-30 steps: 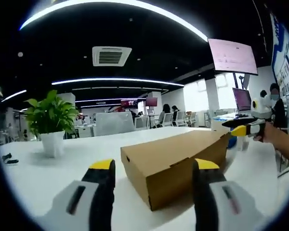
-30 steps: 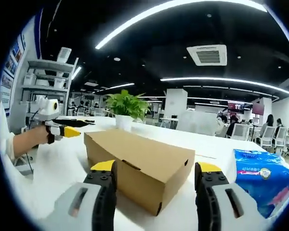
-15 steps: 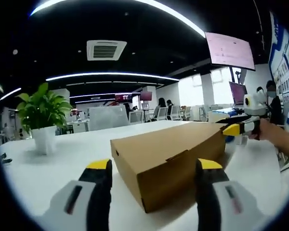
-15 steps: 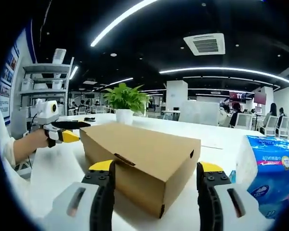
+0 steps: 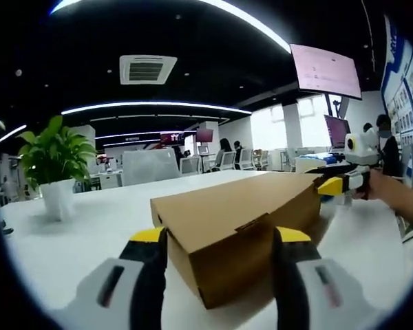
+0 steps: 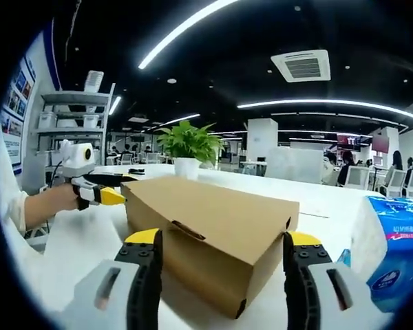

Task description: Operate the shoe box by opening the lid, removing the specified soft item, and placing it in the target area until the item is outside and the box remains undamaged.

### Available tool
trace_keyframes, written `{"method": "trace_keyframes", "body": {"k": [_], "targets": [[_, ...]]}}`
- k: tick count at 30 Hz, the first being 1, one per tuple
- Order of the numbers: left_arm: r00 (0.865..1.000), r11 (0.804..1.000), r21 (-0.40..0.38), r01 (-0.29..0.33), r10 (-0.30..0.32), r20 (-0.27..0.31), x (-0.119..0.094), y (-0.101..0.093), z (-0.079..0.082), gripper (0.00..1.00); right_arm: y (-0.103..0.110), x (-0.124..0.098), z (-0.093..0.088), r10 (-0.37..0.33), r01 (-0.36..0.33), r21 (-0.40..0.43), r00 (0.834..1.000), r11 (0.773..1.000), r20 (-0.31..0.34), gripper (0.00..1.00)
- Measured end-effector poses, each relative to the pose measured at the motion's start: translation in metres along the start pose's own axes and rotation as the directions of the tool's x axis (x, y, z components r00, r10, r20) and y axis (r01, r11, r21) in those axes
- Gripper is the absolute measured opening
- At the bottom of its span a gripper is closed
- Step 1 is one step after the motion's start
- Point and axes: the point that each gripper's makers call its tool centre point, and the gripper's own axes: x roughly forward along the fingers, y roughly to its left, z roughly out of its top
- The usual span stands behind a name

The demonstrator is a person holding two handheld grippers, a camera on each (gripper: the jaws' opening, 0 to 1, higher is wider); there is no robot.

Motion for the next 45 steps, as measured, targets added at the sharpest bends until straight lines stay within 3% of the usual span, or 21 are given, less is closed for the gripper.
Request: {"method": "trace_keyframes", "body": {"k": [10, 15, 22, 26, 45], "targets": [[1.000, 1.000, 0.006, 0.018, -0.018, 0.016, 0.000, -0.007, 0.002, 0.60, -0.005, -0.009, 0.000, -0.010, 0.010, -0.020, 1.000, 1.000, -0.018, 0.69], [0.999, 0.999, 0.026, 0.032, -0.033, 0.016, -0.004, -0.012, 0.000, 0.59, -0.006, -0.011, -0.001, -0.016, 0.016, -0.023, 1.000, 1.000, 0.008, 0.68], [0.999, 0.999, 0.026, 0.037, -0.038, 0.007, -0.010, -0.021, 0.001, 0.59, 0.004, -0.026, -0.004, -0.004, 0.004, -0.053, 1.000, 0.999, 0.005, 0.67], [0.998, 0.993, 0.104, 0.055, -0.054, -0.012, -0.014, -0.029, -0.002, 0.59, 0.006, -0.037, -0.005, -0.005, 0.005, -0.054, 1.000, 0.999, -0.002, 0.67], [0.995, 0.989, 0.111, 0.098, -0.099, 0.009, -0.015, -0.052, 0.000, 0.54, -0.004, -0.061, -0.008, -0.010, 0.010, -0.065, 1.000, 0.998, -0.006, 0.66]]}}
